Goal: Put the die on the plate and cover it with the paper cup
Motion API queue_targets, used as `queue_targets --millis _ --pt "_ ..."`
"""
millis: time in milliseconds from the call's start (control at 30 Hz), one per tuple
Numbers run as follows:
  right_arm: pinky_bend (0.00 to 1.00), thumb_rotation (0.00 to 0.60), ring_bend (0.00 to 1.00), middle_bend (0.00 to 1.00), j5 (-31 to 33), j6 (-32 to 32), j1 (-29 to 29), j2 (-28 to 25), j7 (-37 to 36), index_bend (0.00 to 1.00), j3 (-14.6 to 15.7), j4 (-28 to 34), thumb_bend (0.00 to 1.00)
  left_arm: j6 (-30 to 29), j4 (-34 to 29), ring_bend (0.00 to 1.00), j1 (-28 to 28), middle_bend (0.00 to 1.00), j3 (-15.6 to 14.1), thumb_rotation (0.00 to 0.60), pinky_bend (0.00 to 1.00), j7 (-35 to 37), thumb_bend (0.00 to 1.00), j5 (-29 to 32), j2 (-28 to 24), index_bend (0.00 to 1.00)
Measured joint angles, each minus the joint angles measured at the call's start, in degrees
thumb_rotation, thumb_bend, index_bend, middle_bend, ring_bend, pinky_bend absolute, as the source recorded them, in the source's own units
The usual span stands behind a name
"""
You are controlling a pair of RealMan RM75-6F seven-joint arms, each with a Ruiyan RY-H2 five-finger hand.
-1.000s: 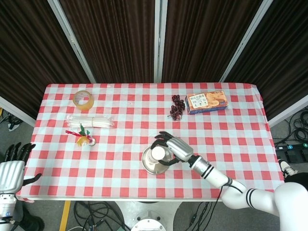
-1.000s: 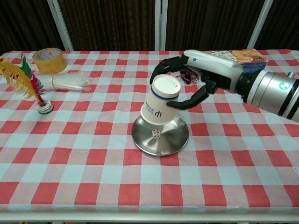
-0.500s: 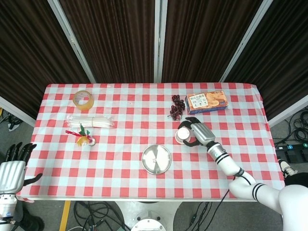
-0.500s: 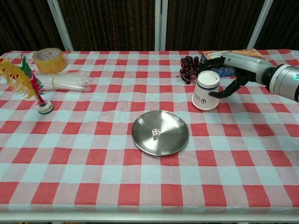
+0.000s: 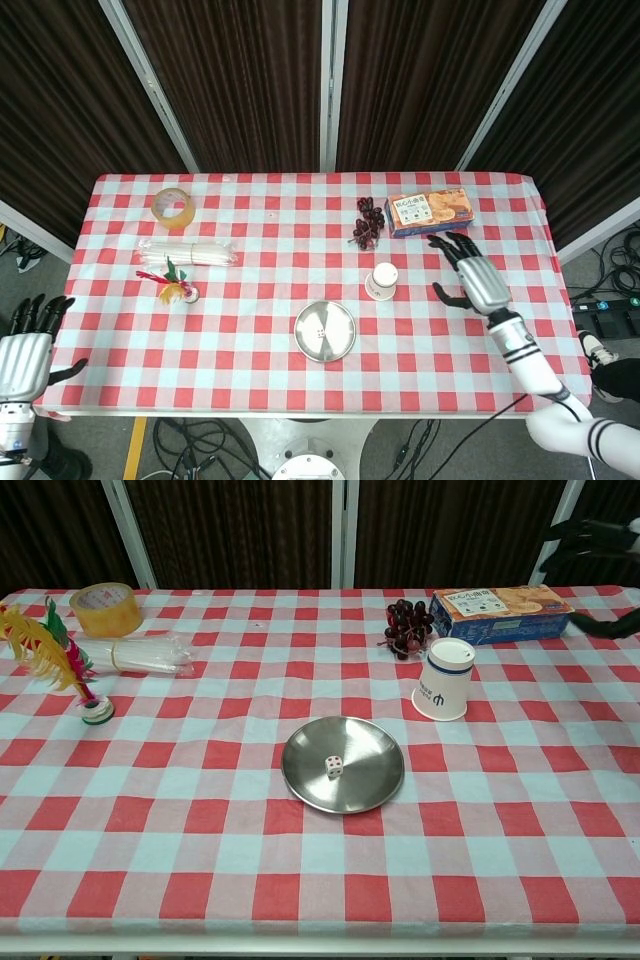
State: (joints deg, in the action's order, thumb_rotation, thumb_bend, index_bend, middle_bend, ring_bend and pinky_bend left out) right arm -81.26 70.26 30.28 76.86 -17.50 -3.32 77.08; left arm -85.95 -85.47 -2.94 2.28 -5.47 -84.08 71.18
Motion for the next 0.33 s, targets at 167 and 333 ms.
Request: queue_targets --millis 167,333 --pt "0.01 0.6 0.0 0.16 0.07 10.66 -9.73 -6.91 7.12 0.11 2.4 8.91 0.33 -0.2 0.69 0.02 -0.47 0.13 0.58 0.6 0.02 -2.55 0.0 0.16 1.23 0.14" --pt "0.0 0.6 0.0 0.15 -2.46 18.65 -17.78 -11.57 8.82 0.11 5.73 13.59 0.33 -0.41 0.4 0.02 -0.87 0.13 0.75 0.6 0.02 -3.58 0.0 -0.25 1.6 0.14"
